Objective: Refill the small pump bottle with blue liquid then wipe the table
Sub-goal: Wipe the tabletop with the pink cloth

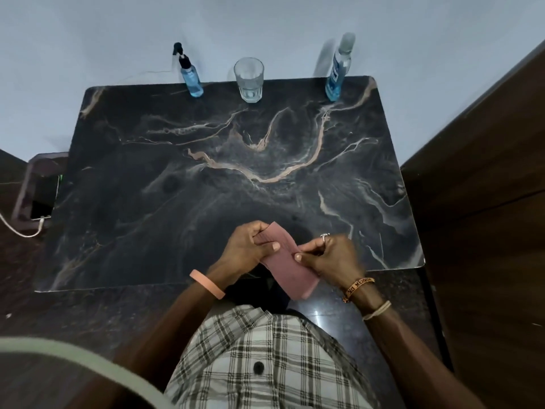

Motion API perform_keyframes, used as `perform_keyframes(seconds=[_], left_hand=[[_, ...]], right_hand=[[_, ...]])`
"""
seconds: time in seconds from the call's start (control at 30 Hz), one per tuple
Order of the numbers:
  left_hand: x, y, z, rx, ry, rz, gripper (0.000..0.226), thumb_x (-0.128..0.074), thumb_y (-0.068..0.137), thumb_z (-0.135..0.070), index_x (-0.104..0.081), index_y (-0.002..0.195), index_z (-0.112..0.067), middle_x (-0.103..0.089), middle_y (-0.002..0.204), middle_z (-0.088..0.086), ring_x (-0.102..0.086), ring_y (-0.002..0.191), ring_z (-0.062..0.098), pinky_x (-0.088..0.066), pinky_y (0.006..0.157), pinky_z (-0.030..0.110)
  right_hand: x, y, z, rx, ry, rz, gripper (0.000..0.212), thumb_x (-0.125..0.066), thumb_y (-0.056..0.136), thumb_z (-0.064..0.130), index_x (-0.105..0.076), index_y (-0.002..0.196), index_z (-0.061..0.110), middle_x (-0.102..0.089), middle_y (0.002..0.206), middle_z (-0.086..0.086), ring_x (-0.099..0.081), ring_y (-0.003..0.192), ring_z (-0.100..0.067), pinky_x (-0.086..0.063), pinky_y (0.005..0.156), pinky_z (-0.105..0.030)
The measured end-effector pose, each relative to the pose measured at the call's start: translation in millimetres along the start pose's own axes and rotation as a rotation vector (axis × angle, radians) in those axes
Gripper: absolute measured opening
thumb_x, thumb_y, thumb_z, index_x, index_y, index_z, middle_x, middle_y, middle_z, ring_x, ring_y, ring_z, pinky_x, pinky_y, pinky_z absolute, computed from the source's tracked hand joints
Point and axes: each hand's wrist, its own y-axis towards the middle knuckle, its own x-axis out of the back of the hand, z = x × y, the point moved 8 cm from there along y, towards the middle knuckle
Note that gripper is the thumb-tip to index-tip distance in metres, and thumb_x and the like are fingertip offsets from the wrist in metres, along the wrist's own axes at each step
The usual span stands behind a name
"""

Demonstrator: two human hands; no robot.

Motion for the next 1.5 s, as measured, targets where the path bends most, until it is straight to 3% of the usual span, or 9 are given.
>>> perform_keyframes(seconds=[0.27, 0.4, 0.63, 0.77, 0.87, 1.0, 1.17, 1.37, 1.5], left_hand=[[-10, -8, 9, -0.118, 0.225, -0.178, 0.044, -0.061, 0.096, -0.022, -0.049, 0.138, -0.018, -0.057, 0.135, -0.006, -0.059, 0.116, 0.008, -0.048, 0.097, 0.028], [-13, 0, 31, -0.021, 0.397, -0.131, 0.043, -0.061, 0.097, -0.023, -0.051, 0.138, -0.014, -0.057, 0.139, 0.004, -0.055, 0.126, 0.019, -0.045, 0.106, 0.039], [-20, -11, 42, -0.097, 0.428, -0.161, 0.038, -0.064, 0.094, -0.023, -0.058, 0.131, -0.015, -0.06, 0.13, 0.002, -0.055, 0.118, 0.014, -0.042, 0.101, 0.028], [-17, -18, 46, -0.103, 0.394, -0.168, 0.037, -0.066, 0.094, -0.02, -0.06, 0.129, -0.014, -0.061, 0.127, 0.002, -0.055, 0.116, 0.013, -0.046, 0.102, 0.032], [-8, -23, 54, -0.067, 0.374, -0.209, 0.035, -0.068, 0.092, -0.018, -0.063, 0.126, -0.012, -0.062, 0.125, 0.002, -0.057, 0.115, 0.015, -0.048, 0.101, 0.036], [6, -22, 60, -0.04, 0.341, -0.247, 0.033, -0.071, 0.09, -0.016, -0.064, 0.122, -0.016, -0.063, 0.119, -0.002, -0.059, 0.109, 0.014, -0.052, 0.095, 0.038], [23, -20, 57, -0.023, 0.26, -0.308, 0.031, -0.071, 0.09, -0.02, -0.065, 0.12, -0.022, -0.062, 0.119, -0.008, -0.061, 0.106, 0.007, -0.054, 0.09, 0.029], [21, -15, 55, -0.027, 0.245, -0.285, 0.031, -0.07, 0.091, -0.021, -0.064, 0.121, -0.025, -0.061, 0.118, -0.012, -0.059, 0.105, 0.001, -0.054, 0.091, 0.026], [14, -2, 45, -0.079, 0.249, -0.255, 0.03, -0.071, 0.09, -0.02, -0.065, 0.119, -0.023, -0.061, 0.12, -0.013, -0.058, 0.108, 0.0, -0.052, 0.093, 0.025]], right_hand=[[37, 19, -41, -0.05, 0.317, -0.238, 0.02, -0.078, 0.083, 0.019, -0.075, 0.098, 0.031, -0.076, 0.094, 0.006, -0.072, 0.085, -0.01, -0.057, 0.071, -0.021], [40, 41, -52, -0.013, -0.618, -0.207, 0.058, -0.052, 0.096, 0.053, -0.047, 0.143, 0.02, -0.049, 0.145, -0.009, -0.048, 0.129, -0.03, -0.041, 0.104, -0.046], [-32, 65, -47, 0.159, -0.825, -0.108, 0.093, -0.04, 0.092, 0.067, -0.006, 0.156, 0.009, 0.007, 0.163, -0.016, 0.007, 0.151, -0.031, 0.003, 0.121, -0.045], [-52, 86, -41, 0.076, -0.813, -0.179, 0.069, -0.041, 0.102, 0.039, -0.021, 0.152, -0.003, -0.011, 0.16, -0.026, -0.012, 0.149, -0.04, -0.007, 0.121, -0.052], [-83, 80, -25, 0.305, -0.817, -0.133, 0.056, -0.065, 0.087, 0.011, -0.05, 0.138, -0.005, -0.041, 0.148, -0.027, -0.038, 0.138, -0.043, -0.032, 0.113, -0.057], [-104, 83, -14, 0.628, -1.001, 0.062, 0.051, -0.045, 0.096, 0.03, -0.052, 0.138, 0.001, -0.044, 0.148, -0.021, -0.042, 0.138, -0.035, -0.035, 0.112, -0.051], [-41, 123, -25, 0.132, -0.945, -0.191, 0.053, -0.029, 0.104, 0.026, -0.027, 0.152, 0.003, -0.019, 0.16, -0.02, -0.016, 0.149, -0.035, -0.008, 0.12, -0.048], [-70, 82, -26, 0.506, -1.076, 0.043, 0.059, -0.034, 0.098, 0.042, -0.045, 0.146, 0.007, -0.035, 0.155, -0.014, -0.032, 0.144, -0.031, -0.029, 0.116, -0.051], [-3, 135, -22, -0.139, -0.819, -0.267, 0.062, -0.025, 0.104, 0.039, -0.013, 0.156, 0.006, -0.005, 0.163, -0.016, -0.003, 0.151, -0.032, -0.004, 0.12, -0.053]])
